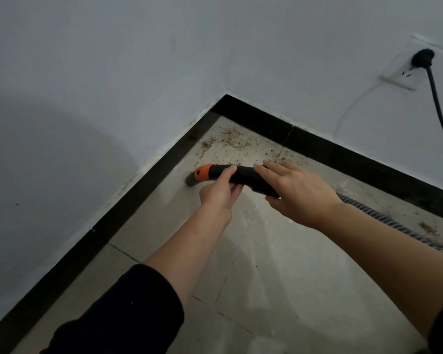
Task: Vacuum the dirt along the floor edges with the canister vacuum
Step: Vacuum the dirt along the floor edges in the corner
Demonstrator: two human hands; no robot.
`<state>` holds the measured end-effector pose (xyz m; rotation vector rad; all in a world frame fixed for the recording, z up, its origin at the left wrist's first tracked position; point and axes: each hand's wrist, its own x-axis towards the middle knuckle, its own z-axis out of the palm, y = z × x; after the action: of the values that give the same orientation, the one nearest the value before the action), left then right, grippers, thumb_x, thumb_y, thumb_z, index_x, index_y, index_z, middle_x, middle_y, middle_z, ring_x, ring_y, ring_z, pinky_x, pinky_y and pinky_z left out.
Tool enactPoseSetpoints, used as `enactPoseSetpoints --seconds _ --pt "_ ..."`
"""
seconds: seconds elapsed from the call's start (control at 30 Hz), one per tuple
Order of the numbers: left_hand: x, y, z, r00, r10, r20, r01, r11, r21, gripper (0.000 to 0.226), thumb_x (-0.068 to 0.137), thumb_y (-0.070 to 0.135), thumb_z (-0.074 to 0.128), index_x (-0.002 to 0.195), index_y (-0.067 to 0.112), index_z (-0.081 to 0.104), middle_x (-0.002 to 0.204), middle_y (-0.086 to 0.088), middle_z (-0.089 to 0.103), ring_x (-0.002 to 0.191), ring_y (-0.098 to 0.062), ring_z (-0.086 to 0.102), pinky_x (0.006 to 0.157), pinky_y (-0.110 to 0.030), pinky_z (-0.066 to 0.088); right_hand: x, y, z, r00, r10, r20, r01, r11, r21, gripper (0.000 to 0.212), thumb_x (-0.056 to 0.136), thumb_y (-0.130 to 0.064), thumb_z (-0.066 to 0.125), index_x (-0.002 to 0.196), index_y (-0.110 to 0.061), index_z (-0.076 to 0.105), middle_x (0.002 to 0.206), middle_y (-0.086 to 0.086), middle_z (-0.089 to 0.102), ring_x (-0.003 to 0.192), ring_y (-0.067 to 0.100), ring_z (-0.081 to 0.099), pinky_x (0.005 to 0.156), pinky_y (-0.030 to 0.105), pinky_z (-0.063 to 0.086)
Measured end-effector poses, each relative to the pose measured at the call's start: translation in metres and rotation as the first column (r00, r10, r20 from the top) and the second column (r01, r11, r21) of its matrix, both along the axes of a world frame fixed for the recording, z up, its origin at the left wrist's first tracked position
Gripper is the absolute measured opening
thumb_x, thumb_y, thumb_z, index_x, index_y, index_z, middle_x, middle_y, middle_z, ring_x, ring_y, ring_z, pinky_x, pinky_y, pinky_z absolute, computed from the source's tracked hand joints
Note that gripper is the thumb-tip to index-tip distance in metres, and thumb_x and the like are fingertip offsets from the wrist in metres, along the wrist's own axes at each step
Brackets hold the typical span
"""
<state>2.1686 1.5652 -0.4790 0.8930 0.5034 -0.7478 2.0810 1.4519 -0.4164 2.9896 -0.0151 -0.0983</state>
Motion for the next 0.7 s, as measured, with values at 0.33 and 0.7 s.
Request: enactPoseSetpoints --seconds 0.33,0.7 --pt "0.012 -0.006 -0.006 1.000 -0.006 0.024 0.006 1.000 -0.006 0.026 0.087 0.011 0.072 0.108 0.001 0.061 0.100 -0.016 0.071 0.082 -0.016 0.071 0.081 -0.024 0.058 0.006 0.002 -0.003 1.000 -0.017 0.014 0.017 0.999 -0.033 0.063 0.098 -0.028 0.048 0.152 -0.020 0.017 0.147 0.001 0.036 0.122 0.022 0.043 0.089 0.035 0.050" --pt "0.016 -0.015 -0.010 0.999 -0.022 0.035 0.023 0.999 -0.025 0.022 0.088 0.011 0.071 0.105 0.002 0.060 0.101 -0.016 0.071 0.086 -0.018 0.070 0.088 -0.027 0.056 0.009 -0.005 -0.006 1.000 -0.026 0.016 0.027 0.998 -0.056 0.062 0.098 -0.027 0.048 0.152 -0.019 0.017 0.146 0.001 0.037 0.121 0.023 0.044 0.088 0.035 0.050"
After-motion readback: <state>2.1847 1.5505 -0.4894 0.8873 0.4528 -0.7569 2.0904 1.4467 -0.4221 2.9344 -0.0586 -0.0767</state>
